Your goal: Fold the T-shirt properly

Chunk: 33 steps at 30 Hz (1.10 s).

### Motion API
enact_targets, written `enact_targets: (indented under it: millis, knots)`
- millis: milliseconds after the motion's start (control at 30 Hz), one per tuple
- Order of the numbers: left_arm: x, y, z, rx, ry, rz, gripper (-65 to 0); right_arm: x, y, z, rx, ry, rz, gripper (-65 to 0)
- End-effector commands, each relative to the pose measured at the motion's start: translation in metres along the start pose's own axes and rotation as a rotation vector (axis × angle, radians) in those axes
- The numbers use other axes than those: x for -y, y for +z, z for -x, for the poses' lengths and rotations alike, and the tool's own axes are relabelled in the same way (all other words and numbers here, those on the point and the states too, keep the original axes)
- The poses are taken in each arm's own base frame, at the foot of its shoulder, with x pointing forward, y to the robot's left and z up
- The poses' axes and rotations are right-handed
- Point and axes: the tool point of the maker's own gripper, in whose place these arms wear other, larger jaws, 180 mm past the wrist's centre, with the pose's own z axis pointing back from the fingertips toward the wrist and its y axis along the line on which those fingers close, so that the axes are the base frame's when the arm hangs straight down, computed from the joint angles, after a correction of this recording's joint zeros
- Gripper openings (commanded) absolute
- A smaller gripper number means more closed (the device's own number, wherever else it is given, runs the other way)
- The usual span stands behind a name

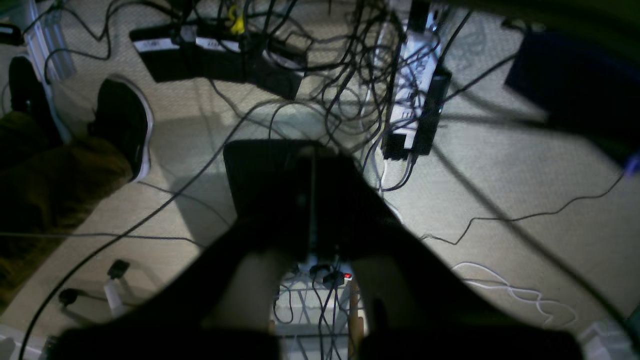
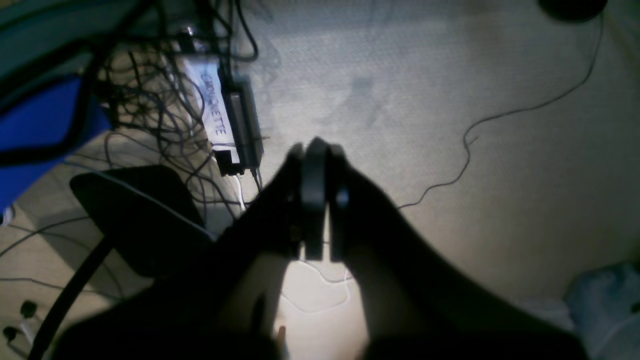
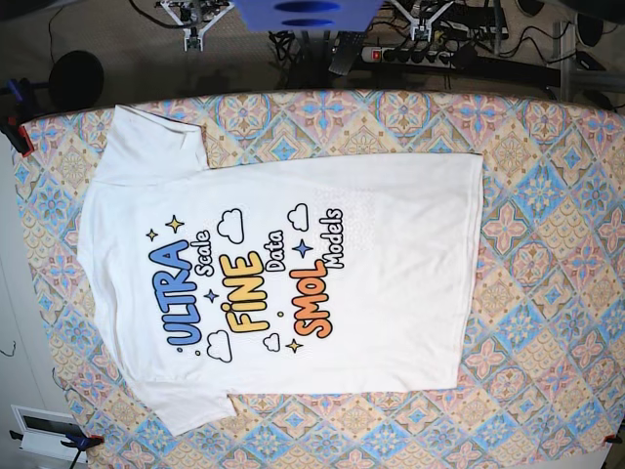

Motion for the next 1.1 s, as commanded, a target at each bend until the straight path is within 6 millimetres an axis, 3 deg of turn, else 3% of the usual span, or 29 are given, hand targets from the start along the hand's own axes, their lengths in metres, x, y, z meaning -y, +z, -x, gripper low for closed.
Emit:
enact_targets:
  millis: [0, 200, 333, 433, 633, 700, 867, 1067]
  knots:
    - [-0.008, 0.004, 0.007, 0.006, -0.011, -0.013, -64.8, 0.008, 0.004, 0.013, -0.011, 0.006, 0.009, -65.0]
    - [-0.036, 0.024, 0.015, 0.070, -0.036, -0.048, -64.8, 0.023, 0.023, 0.036, 0.023, 0.031, 0.028, -65.0]
    - [-0.046, 0.045, 0.016, 0.126, -0.056, -0.057, -64.8, 0.064, 0.038, 0.020, 0.102, 0.088, 0.081, -65.0]
    - [-0.056, 0.064, 0.011, 0.180, -0.082, -0.067, -64.8, 0.074, 0.052, 0.010, 0.160, 0.111, 0.094, -65.0]
    - [-0.059, 0.107, -0.009, 0.302, -0.108, -0.066, -64.8, 0.115, 0.094, -0.008, 0.287, -0.081, 0.147, -65.0]
    - [-0.065, 0.124, -0.021, 0.352, -0.106, -0.081, -64.8, 0.120, 0.108, -0.011, 0.317, -0.112, 0.143, -65.0]
    - [-0.068, 0.172, -0.068, 0.441, -0.108, -0.097, -64.8, 0.135, 0.143, -0.066, 0.469, -0.088, 0.118, -65.0]
    - [-0.061, 0.226, -0.134, 0.536, 0.020, -0.022, -64.8, 0.137, 0.182, -0.120, 0.579, -0.119, 0.087, -65.0]
